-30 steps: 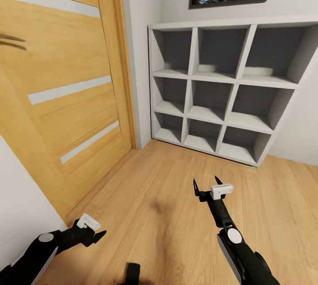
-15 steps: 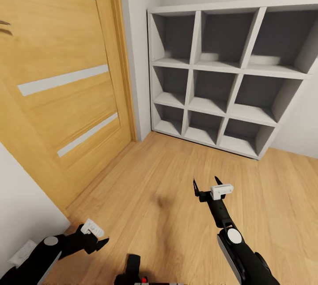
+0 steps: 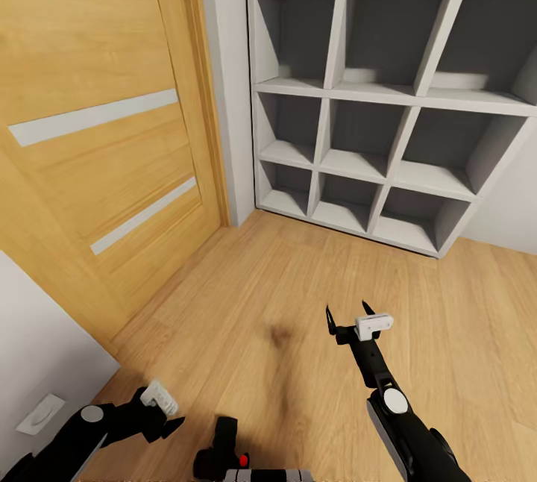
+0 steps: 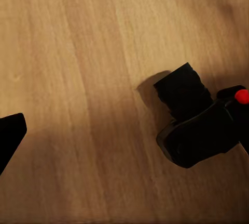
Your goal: Attach the digital camera to the camera tripod in the bedroom.
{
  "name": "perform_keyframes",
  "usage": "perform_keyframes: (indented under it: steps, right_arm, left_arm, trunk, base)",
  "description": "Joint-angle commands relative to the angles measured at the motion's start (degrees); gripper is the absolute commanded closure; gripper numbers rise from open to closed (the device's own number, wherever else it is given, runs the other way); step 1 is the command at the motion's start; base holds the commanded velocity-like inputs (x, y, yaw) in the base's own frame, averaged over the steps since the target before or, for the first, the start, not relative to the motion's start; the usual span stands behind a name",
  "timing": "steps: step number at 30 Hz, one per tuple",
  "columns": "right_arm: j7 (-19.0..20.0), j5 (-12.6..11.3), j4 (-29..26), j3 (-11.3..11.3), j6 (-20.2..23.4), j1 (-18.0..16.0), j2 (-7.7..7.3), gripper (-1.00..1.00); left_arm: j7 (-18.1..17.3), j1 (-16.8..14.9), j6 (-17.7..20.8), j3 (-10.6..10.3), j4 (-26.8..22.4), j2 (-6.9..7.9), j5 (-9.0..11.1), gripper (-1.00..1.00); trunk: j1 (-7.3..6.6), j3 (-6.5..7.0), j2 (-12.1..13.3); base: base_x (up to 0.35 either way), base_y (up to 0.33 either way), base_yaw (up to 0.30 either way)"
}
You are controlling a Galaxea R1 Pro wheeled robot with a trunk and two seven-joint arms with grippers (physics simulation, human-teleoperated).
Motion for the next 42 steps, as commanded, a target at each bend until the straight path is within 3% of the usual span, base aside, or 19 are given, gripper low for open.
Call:
perform_keyframes:
  steps: [1, 17, 19, 22, 24, 42]
  right_arm:
    - [-0.3, 0.2, 0.0, 0.1, -0.1, 0.0, -0.05, -1.0]
    - [-0.3, 0.2, 0.4, 0.2, -0.1, 0.0, -0.05, -1.0]
    - [-0.3, 0.2, 1.0, 0.2, -0.1, 0.0, -0.05, -1.0]
    - [-0.3, 0.2, 1.4, 0.2, -0.1, 0.0, -0.05, -1.0]
    - [-0.3, 0.2, 1.8, 0.2, -0.1, 0.0, -0.05, -1.0]
    - [-0.3, 0.2, 2.1, 0.2, -0.1, 0.0, -0.05, -1.0]
  left_arm:
    - [-0.2, 0.0, 0.3, -0.1, 0.0, 0.12, -0.3, -1.0]
    - [-0.4, 0.0, 0.1, -1.1, 1.3, 1.61, -0.5, -1.0]
    - [-2.5, 0.0, -0.2, -1.5, 1.1, 2.78, -0.5, -1.0]
    - [-5.3, 0.0, -1.2, -1.6, 1.0, 3.26, -0.5, -1.0]
    - [-9.5, 0.0, -3.7, -1.6, 1.0, 3.71, -0.5, -1.0]
    - [-11.8, 0.0, -5.9, -1.4, 1.1, 4.04, -0.5, -1.0]
  trunk:
    - [0.01, -0.27, 0.0]
    - [0.42, -3.82, -0.2]
    - [0.48, -4.26, -0.3]
    - [0.55, -4.93, -0.3]
    - [0.61, -5.37, -0.3]
    - [1.07, -9.36, -0.6]
  base:
    - [0.0, 0.0, 0.0]
    - [0.0, 0.0, 0.0]
    - [0.0, 0.0, 0.0]
    - [0.0, 0.0, 0.0]
    - [0.0, 0.0, 0.0]
    - [0.0, 0.0, 0.0]
